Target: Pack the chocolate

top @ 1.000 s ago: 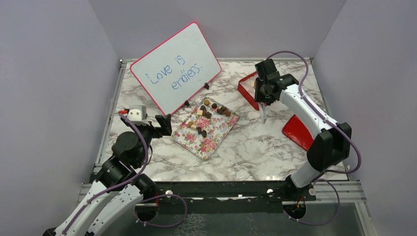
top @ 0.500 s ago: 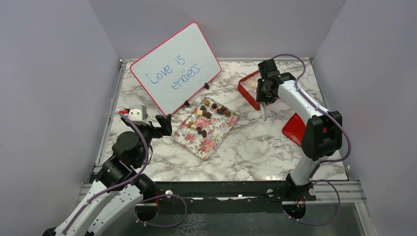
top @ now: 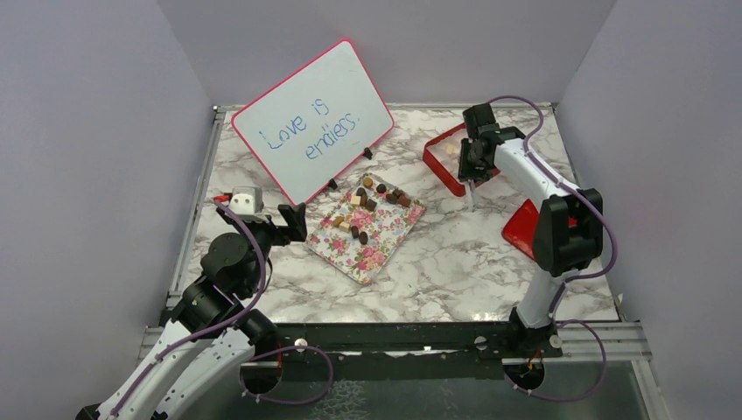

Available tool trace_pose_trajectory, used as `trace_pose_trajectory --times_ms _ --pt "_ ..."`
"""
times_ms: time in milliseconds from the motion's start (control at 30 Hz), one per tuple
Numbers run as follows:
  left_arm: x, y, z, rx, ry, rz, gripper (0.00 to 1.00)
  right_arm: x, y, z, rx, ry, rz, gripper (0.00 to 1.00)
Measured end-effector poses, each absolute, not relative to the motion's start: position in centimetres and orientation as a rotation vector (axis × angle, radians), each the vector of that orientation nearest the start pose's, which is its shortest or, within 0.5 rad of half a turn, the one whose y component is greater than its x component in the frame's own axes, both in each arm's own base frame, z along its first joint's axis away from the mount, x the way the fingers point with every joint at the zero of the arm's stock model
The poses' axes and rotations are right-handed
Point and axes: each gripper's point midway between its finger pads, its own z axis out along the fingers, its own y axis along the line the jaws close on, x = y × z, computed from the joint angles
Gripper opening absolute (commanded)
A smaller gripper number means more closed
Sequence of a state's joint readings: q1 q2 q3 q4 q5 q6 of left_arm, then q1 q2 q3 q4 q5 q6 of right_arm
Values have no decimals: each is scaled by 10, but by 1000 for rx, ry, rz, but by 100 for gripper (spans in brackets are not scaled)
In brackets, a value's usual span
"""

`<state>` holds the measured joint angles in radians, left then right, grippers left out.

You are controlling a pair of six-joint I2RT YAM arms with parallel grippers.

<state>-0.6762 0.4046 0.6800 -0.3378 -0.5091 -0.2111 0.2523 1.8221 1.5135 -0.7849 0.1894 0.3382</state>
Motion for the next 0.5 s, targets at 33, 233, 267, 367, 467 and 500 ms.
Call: trace_pose_trajectory --times_ms 33,233,267,367,467,500 --pt "224 -80 287 -12 1632 -267 99 410 84 112 177 2624 -52 30" --pt "225 -81 285 -10 1637 -264 99 415 80 107 179 2627 -56 35" --pt "225 -81 285 -9 1638 -263 99 416 80 107 176 2626 -57 36" --pt "226 -81 284 -7 1642 -261 99 417 79 107 171 2624 -58 38" --pt "226 -81 284 -7 1643 -260 99 417 79 108 163 2622 -59 39" --pt "226 -82 284 -7 1643 -260 99 417 79 108 162 2621 -59 39"
